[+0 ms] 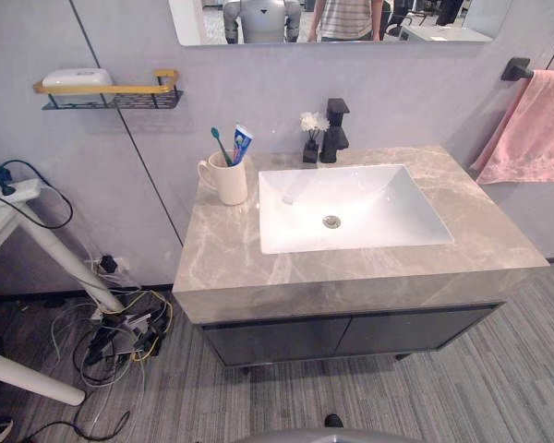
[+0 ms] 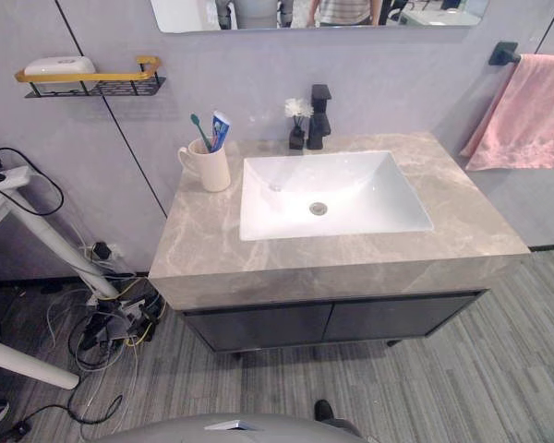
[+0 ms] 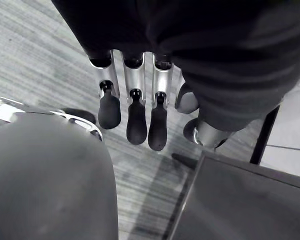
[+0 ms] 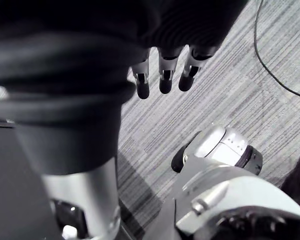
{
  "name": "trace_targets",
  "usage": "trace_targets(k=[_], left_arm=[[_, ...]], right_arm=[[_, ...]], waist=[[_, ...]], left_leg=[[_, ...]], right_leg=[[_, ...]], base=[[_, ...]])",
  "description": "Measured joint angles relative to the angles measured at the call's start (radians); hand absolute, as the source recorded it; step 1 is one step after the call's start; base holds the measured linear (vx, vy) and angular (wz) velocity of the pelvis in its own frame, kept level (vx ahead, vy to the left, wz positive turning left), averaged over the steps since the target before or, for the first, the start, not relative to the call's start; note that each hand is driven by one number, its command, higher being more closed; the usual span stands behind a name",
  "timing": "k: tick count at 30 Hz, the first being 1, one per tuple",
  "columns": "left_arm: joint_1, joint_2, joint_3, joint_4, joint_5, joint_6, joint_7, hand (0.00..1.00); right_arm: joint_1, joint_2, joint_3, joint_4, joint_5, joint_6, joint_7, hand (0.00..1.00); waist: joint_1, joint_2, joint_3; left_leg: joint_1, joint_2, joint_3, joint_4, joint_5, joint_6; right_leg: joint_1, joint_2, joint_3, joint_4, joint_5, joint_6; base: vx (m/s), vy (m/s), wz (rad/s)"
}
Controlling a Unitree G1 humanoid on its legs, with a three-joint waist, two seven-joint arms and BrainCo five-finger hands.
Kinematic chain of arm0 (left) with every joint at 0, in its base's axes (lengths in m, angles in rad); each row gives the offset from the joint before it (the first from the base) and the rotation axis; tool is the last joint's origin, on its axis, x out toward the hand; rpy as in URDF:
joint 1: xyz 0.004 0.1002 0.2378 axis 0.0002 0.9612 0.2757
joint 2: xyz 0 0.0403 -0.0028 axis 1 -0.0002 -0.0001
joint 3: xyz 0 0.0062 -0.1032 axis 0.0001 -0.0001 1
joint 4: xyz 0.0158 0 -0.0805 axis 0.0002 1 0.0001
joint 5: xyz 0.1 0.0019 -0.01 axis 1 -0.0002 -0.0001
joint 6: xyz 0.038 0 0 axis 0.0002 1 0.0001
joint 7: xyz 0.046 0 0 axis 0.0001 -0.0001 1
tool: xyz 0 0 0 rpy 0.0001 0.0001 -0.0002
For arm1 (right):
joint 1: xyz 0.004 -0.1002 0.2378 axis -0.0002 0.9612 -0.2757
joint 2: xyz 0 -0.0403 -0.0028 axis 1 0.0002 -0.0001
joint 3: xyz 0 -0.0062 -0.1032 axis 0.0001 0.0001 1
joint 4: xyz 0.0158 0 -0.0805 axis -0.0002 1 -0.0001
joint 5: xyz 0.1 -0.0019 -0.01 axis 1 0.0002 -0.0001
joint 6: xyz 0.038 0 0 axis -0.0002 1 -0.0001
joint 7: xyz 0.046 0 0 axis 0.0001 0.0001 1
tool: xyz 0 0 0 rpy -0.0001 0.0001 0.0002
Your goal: Organize washtable
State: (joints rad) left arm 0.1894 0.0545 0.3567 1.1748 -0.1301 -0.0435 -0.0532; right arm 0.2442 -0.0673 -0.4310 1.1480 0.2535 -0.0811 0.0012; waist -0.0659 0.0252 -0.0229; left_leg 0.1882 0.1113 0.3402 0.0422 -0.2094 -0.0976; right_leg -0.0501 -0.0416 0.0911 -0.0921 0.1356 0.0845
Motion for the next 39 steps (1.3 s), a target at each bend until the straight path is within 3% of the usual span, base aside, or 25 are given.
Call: trace_targets(k=[14, 18, 19, 22, 24, 25, 26, 27, 28, 29, 30, 31, 32, 33, 34, 35, 36, 37, 39], left_arm=[[-0.065, 0.043, -0.18, 0.001, -0.002, -0.003, 0.015, 0.0], [-0.092, 0.069, -0.251, 0.001, 0.03, -0.005, 0.011, 0.0], [-0.11, 0.078, -0.272, 0.001, 0.059, -0.005, 0.012, 0.0], [-0.155, 0.096, -0.312, 0.0, 0.118, -0.005, 0.023, 0.0], [-0.198, 0.092, -0.325, -0.006, 0.142, -0.004, 0.032, 0.0], [-0.212, 0.092, -0.321, -0.007, 0.148, -0.004, 0.035, 0.0], [-0.236, 0.1, -0.311, -0.007, 0.156, -0.004, 0.04, 0.0], [-0.24, 0.087, -0.3, -0.016, 0.156, -0.01, 0.042, 0.0], [-0.229, 0.076, -0.298, -0.033, 0.155, -0.009, 0.044, 0.0], [-0.227, 0.069, -0.307, -0.043, 0.154, -0.007, 0.048, 0.0], [-0.225, 0.067, -0.307, -0.045, 0.152, -0.008, 0.047, 0.0], [-0.213, 0.054, -0.305, -0.052, 0.147, -0.01, 0.045, 0.0], [-0.204, 0.056, -0.29, -0.06, 0.144, -0.007, 0.045, 0.0], [-0.189, 0.065, -0.264, -0.058, 0.139, -0.002, 0.044, 0.0], [-0.177, 0.071, -0.25, -0.051, 0.137, 0.002, 0.043, 0.0], [-0.181, 0.067, -0.237, -0.055, 0.117, 0.001, 0.039, 0.0], [-0.179, 0.045, -0.239, -0.059, 0.117, -0.001, 0.037, 0.0], [-0.183, 0.03, -0.239, -0.058, 0.117, -0.003, 0.036, 0.0], [-0.21, 0.038, -0.243, -0.051, 0.117, 0.001, 0.04, 0.0]], right_arm=[[-0.004, -0.009, 0.014, 0.015, -0.01, 0.011, 0.0, 0.0], [-0.033, -0.009, 0.044, 0.019, -0.012, 0.02, 0.0, 0.0], [-0.046, -0.007, 0.063, 0.013, -0.007, 0.019, 0.0, 0.0], [-0.093, 0.002, 0.087, -0.026, 0.001, 0.014, 0.0, 0.0], [-0.112, 0.006, 0.12, -0.062, 0.002, -0.001, -0.001, 0.0], [-0.122, 0.009, 0.129, -0.066, 0.001, -0.005, -0.001, 0.0], [-0.147, 0.017, 0.124, -0.067, 0.001, -0.004, -0.003, 0.0], [-0.169, -0.001, 0.122, -0.071, 0.001, 0.0, -0.004, 0.0], [-0.157, 0.004, 0.12, -0.049, 0.001, 0.005, -0.014, 0.0], [-0.124, 0.003, 0.104, -0.047, 0.002, 0.007, -0.014, 0.0], [-0.115, 0.001, 0.097, -0.046, 0.002, 0.008, -0.014, 0.0], [-0.113, -0.001, 0.079, -0.044, 0.001, 0.007, -0.022, 0.0], [-0.119, 0.001, 0.077, -0.04, -0.001, 0.007, -0.023, 0.0], [-0.14, 0.009, 0.083, -0.036, -0.006, 0.007, -0.021, 0.0], [-0.153, 0.016, 0.086, -0.037, -0.011, 0.007, -0.019, 0.0], [-0.171, 0.016, 0.1, -0.039, -0.015, 0.005, -0.019, 0.0], [-0.187, -0.002, 0.116, -0.03, -0.041, 0.011, -0.018, 0.0], [-0.211, -0.004, 0.125, -0.024, -0.049, 0.016, -0.016, 0.0], [-0.226, 0.016, 0.152, -0.014, -0.048, 0.018, -0.01, 0.0]], waist=[[-0.001, -0.011, 0.004], [-0.005, -0.028, 0.005], [-0.004, -0.043, 0.006], [-0.006, -0.062, 0.05], [-0.005, -0.069, 0.089], [-0.006, -0.073, 0.113], [0.005, -0.097, 0.147], [0.0, -0.059, 0.17], [-0.011, -0.076, 0.18], [-0.012, -0.064, 0.163], [-0.007, -0.052, 0.156], [0.001, -0.047, 0.135], [0.012, -0.056, 0.126], [0.028, -0.085, 0.107], [0.038, -0.085, 0.106], [0.055, -0.087, 0.098], [0.074, -0.073, 0.078], [0.072, -0.074, 0.074], [0.063, -0.093, 0.07]], left_leg=[[-0.011, 0.001, -0.04, 0.006, 0.001, 0.001], [-0.081, -0.004, -0.034, 0.009, -0.002, 0.006], [-0.117, -0.006, -0.015, 0.017, -0.003, 0.007], [-0.154, -0.012, 0.048, 0.042, -0.007, 0.011], [-0.192, -0.009, 0.126, 0.099, -0.015, 0.025], [-0.214, 0.003, 0.153, 0.15, -0.015, 0.036], [-0.246, -0.034, 0.161, 0.147, -0.067, 0.08], [-0.246, -0.027, 0.164, 0.057, 0.03, 0.123], [-0.203, -0.046, 0.216, 0.094, 0.015, 0.136], [-0.185, -0.051, 0.226, 0.098, 0.004, 0.148], [-0.184, -0.052, 0.237, 0.096, 0.004, 0.148], [-0.178, -0.052, 0.257, 0.095, 0.005, 0.147], [-0.185, -0.051, 0.283, 0.108, 0.005, 0.147], [-0.211, -0.042, 0.33, 0.169, 0.004, 0.15], [-0.241, -0.011, 0.345, 0.24, -0.006, 0.165], [-0.297, 0.008, 0.369, 0.295, -0.033, 0.136], [-0.298, -0.034, 0.34, 0.115, 0.091, 0.166], [-0.279, -0.047, 0.365, 0.077, 0.087, 0.168], [-0.278, -0.048, 0.386, 0.1, 0.087, 0.167]], right_leg=[[0.01, -0.012, -0.039, -0.006, -0.014, -0.006], [-0.061, -0.016, -0.033, -0.006, -0.02, 0.004], [-0.097, -0.016, -0.015, -0.005, -0.014, 0.01], [-0.167, -0.003, 0.047, 0.001, 0.029, 0.013], [-0.249, 0.033, 0.056, 0.05, 0.103, -0.016], [-0.255, 0.043, 0.038, 0.054, 0.149, -0.042], [-0.268, 0.037, 0.02, 0.07, 0.184, -0.048], [-0.326, 0.064, -0.063, 0.339, -0.006, -0.1], [-0.378, 0.003, -0.128, 0.708, -0.211, -0.11], [-0.371, -0.052, -0.194, 0.919, -0.265, -0.123], [-0.359, -0.079, -0.218, 0.983, -0.278, -0.119], [-0.328, -0.115, -0.241, 1.018, -0.291, -0.091], [-0.294, -0.134, -0.244, 0.98, -0.285, -0.066], [-0.234, -0.155, -0.24, 0.807, -0.232, -0.04], [-0.202, -0.138, -0.244, 0.728, -0.242, -0.034], [-0.163, -0.123, -0.233, 0.617, -0.236, -0.039], [-0.133, -0.105, -0.208, 0.495, -0.249, -0.04], [-0.118, -0.105, -0.212, 0.461, -0.288, -0.031], [-0.067, -0.104, -0.21, 0.365, -0.301, -0.028]], base=[[-0.01, -0.001, 0.08], [0.01, 0.002, 0.0], [0.03, -0.001, -0.26], [0.06, -0.016, -0.6], [-0.03, -0.034, -1.03], [-0.12, -0.077, -1.51], [0.17, -0.148, -1.49], [0.6, -0.225, -1.53], [1.02, -0.21, -0.79], [0.91, -0.132, -0.31], [0.85, -0.099, -0.14], [0.6, -0.083, -0.48], [0.43, -0.099, -1.03], [0.08, -0.094, -1.12], [-0.12, -0.026, -1.25], [-0.25, -0.002, -1.27], [-0.19, 0.025, -1.37], [-0.12, -0.04, -0.94], [-0.04, -0.094, -0.36]])
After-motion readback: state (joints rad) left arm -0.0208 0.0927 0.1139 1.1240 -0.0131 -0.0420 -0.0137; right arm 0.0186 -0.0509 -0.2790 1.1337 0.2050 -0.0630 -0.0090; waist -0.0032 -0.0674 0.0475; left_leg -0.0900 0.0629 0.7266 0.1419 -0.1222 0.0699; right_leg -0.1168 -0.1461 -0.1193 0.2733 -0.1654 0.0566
